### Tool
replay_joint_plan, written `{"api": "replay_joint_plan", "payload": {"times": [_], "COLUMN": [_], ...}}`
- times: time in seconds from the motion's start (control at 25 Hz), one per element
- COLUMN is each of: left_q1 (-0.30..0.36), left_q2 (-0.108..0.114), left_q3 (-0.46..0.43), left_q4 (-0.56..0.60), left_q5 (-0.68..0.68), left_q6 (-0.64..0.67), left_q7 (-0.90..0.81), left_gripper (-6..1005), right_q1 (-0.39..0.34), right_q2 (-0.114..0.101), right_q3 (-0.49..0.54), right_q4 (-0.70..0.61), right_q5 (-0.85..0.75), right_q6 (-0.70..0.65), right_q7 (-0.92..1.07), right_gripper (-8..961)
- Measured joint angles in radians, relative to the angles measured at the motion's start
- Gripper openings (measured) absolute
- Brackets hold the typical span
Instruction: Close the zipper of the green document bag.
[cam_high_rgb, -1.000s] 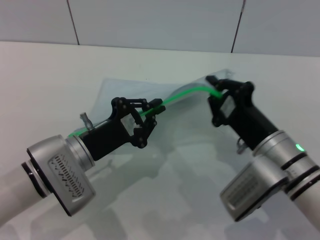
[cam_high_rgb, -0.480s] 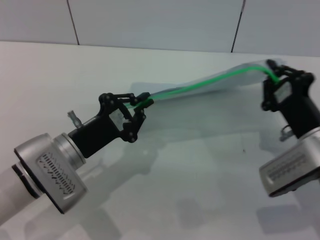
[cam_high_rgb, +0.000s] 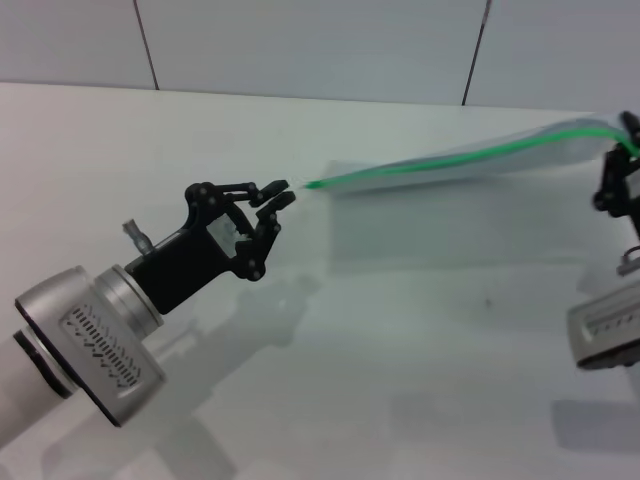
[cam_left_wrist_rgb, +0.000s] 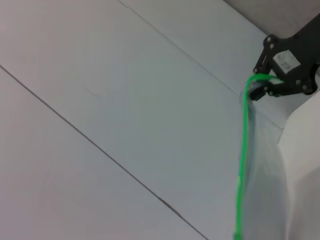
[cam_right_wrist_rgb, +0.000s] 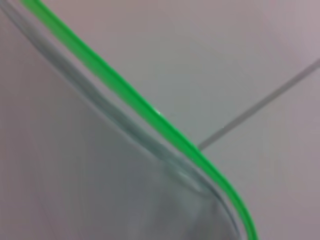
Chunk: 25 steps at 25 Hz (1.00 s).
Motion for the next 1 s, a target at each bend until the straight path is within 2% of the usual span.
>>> {"api": "replay_joint_plan", "payload": {"times": [0.16,0.4,0.72,0.8,1.0], "left_q1": [0.002,0.023,0.039,0.044,0.058], "left_q2": [-0.002,0.001,0.003,0.005,0.008], "left_q3": [-0.053,-0.115,-0.189,-0.197,-0.208], "left_q4": [-0.005,-0.010,-0.005,0.000,0.014], "left_q5": [-0.001,-0.002,-0.039,-0.054,-0.090], "left_q6": [0.027,0.090,0.145,0.160,0.196], "left_q7": [-0.002,-0.045,-0.185,-0.238,-0.389], "left_gripper": [77,131,356,380,416], "right_q1": [-0.004,-0.033,-0.067,-0.080,-0.097], "right_q2": [0.004,0.004,0.005,0.004,-0.001], "right_q3": [-0.010,-0.059,-0.108,-0.109,-0.109], "right_q4": [-0.019,-0.075,-0.081,-0.079,-0.061], "right_q5": [0.097,0.104,0.103,0.106,0.096], "right_q6": [-0.059,-0.203,-0.405,-0.459,-0.531], "right_q7": [0.001,0.046,0.299,0.384,0.560], "right_gripper": [153,157,530,628,740]}}
